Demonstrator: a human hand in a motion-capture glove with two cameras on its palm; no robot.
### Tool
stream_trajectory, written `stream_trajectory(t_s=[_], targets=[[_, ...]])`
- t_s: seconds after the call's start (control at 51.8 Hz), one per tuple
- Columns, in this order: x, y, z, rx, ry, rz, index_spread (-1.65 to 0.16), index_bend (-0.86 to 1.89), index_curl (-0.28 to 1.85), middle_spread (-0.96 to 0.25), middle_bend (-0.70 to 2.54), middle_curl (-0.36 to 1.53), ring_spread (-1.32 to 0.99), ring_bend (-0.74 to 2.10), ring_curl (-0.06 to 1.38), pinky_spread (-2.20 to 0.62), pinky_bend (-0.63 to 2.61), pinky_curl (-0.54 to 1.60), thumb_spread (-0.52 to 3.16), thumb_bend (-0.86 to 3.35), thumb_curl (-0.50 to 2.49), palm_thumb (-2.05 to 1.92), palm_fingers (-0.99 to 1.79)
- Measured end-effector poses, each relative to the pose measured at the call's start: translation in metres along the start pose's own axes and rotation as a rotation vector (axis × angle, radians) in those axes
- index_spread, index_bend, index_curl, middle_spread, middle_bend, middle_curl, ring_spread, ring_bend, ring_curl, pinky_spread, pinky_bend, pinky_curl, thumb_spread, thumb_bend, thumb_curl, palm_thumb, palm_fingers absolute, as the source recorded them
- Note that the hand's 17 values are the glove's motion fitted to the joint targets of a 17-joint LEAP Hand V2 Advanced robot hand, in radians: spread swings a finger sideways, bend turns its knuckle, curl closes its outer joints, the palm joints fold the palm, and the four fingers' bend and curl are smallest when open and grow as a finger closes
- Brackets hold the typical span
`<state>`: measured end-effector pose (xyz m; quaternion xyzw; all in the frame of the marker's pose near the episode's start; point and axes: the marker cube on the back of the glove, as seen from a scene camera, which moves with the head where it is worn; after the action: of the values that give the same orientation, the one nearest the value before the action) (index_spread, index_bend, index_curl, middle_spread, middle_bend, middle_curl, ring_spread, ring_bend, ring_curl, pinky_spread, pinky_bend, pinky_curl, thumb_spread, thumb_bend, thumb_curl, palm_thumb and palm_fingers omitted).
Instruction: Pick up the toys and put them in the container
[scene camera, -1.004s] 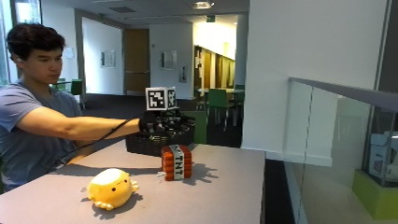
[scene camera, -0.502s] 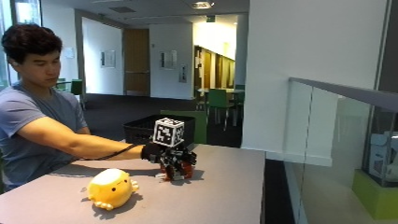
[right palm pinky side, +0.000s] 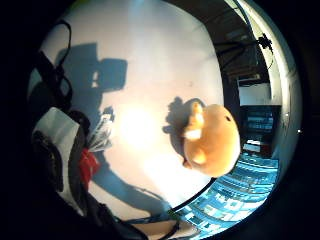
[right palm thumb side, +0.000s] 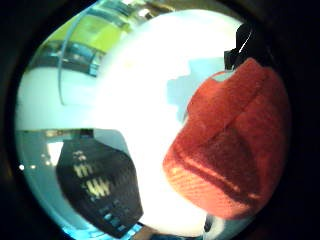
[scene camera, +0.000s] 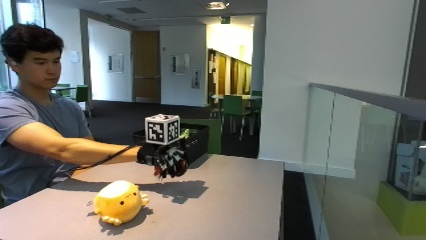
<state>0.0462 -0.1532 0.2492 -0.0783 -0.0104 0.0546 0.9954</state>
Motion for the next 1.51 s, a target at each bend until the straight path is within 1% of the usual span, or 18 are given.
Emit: stream_trajectory(t_s=[0.174,0.309,0.463,0.618,0.927,1.004,1.043,1.081,1.158,1.255,1.313,1.332,1.371,1.409,1.429,1.448,1.467,1.506], targets=[[0.006,0.006,-0.091,0.083,-0.068,0.017,-0.37,0.20,0.23,-0.36,0.53,0.43,-0.41,1.11,0.53,-0.40,1.15,0.40,0.94,0.23,0.54,0.64,1.02],[-0.004,0.019,-0.140,0.143,-0.050,0.017,-0.37,0.19,0.25,-0.40,0.51,0.45,-0.44,1.08,0.52,-0.41,1.13,0.41,0.90,0.20,0.59,0.64,1.01],[-0.050,0.051,-0.204,0.225,-0.017,-0.030,-0.37,0.17,0.26,-0.43,0.48,0.48,-0.45,1.07,0.52,-0.42,1.11,0.41,0.88,0.18,0.64,0.65,1.02],[-0.110,0.083,-0.238,0.268,-0.002,-0.103,-0.37,0.17,0.27,-0.45,0.46,0.50,-0.45,1.06,0.52,-0.43,1.09,0.42,0.87,0.15,0.68,0.65,1.02],[-0.223,0.137,-0.241,0.279,-0.018,-0.267,-0.38,0.16,0.29,-0.47,0.42,0.57,-0.45,1.06,0.52,-0.44,1.04,0.42,0.87,0.10,0.76,0.64,1.05],[-0.249,0.153,-0.232,0.269,-0.040,-0.392,-0.38,0.16,0.29,-0.48,0.42,0.58,-0.45,1.06,0.52,-0.44,1.02,0.42,0.87,0.09,0.77,0.64,1.05],[-0.258,0.156,-0.227,0.266,-0.039,-0.398,-0.39,0.16,0.29,-0.48,0.42,0.59,-0.45,1.05,0.52,-0.44,1.02,0.41,0.87,0.08,0.78,0.64,1.06],[-0.263,0.156,-0.221,0.262,-0.027,-0.380,-0.39,0.16,0.29,-0.48,0.41,0.60,-0.45,1.05,0.52,-0.44,1.02,0.42,0.87,0.08,0.79,0.63,1.06],[-0.240,0.143,-0.210,0.231,-0.018,-0.526,-0.39,0.13,0.28,-0.49,0.41,0.62,-0.45,1.06,0.52,-0.44,1.02,0.42,0.88,0.06,0.80,0.62,1.04],[-0.227,0.131,-0.194,0.116,0.033,-0.525,-0.39,0.11,0.27,-0.49,0.38,0.63,-0.45,1.07,0.53,-0.44,1.05,0.42,0.90,0.03,0.80,0.59,1.00],[-0.230,0.133,-0.186,0.042,0.052,-0.518,-0.38,0.05,0.23,-0.47,0.35,0.64,-0.44,1.11,0.54,-0.44,1.07,0.43,0.97,-0.03,0.77,0.49,0.94],[-0.229,0.133,-0.184,0.025,0.066,-0.512,-0.37,0.05,0.22,-0.45,0.34,0.64,-0.42,1.12,0.53,-0.43,1.05,0.42,1.05,-0.14,0.70,0.27,0.90],[-0.228,0.132,-0.180,0.003,0.081,-0.520,-0.36,0.05,0.20,-0.43,0.32,0.64,-0.41,1.12,0.53,-0.42,1.06,0.42,1.10,-0.12,0.65,0.19,0.87],[-0.232,0.137,-0.179,-0.019,0.030,-0.596,-0.35,0.01,0.18,-0.39,0.28,0.64,-0.39,1.11,0.53,-0.40,1.10,0.44,1.10,-0.15,0.58,0.03,0.69],[-0.235,0.141,-0.179,-0.030,-0.015,-0.638,-0.34,-0.03,0.16,-0.34,0.22,0.62,-0.37,1.08,0.53,-0.37,1.15,0.46,1.06,-0.19,0.55,-0.10,0.49],[-0.237,0.143,-0.181,-0.036,-0.060,-0.664,-0.33,-0.01,0.17,-0.31,0.22,0.63,-0.36,1.10,0.55,-0.36,1.18,0.47,1.05,-0.18,0.54,-0.12,0.46],[-0.240,0.145,-0.182,-0.038,-0.097,-0.675,-0.32,-0.01,0.16,-0.24,0.11,0.60,-0.32,1.01,0.52,-0.34,1.27,0.49,1.01,-0.20,0.51,-0.20,0.23],[-0.241,0.146,-0.184,-0.026,-0.139,-0.682,-0.31,0.03,0.16,-0.17,0.11,0.58,-0.27,0.98,0.52,-0.31,1.36,0.51,0.98,-0.19,0.47,-0.23,0.12]])
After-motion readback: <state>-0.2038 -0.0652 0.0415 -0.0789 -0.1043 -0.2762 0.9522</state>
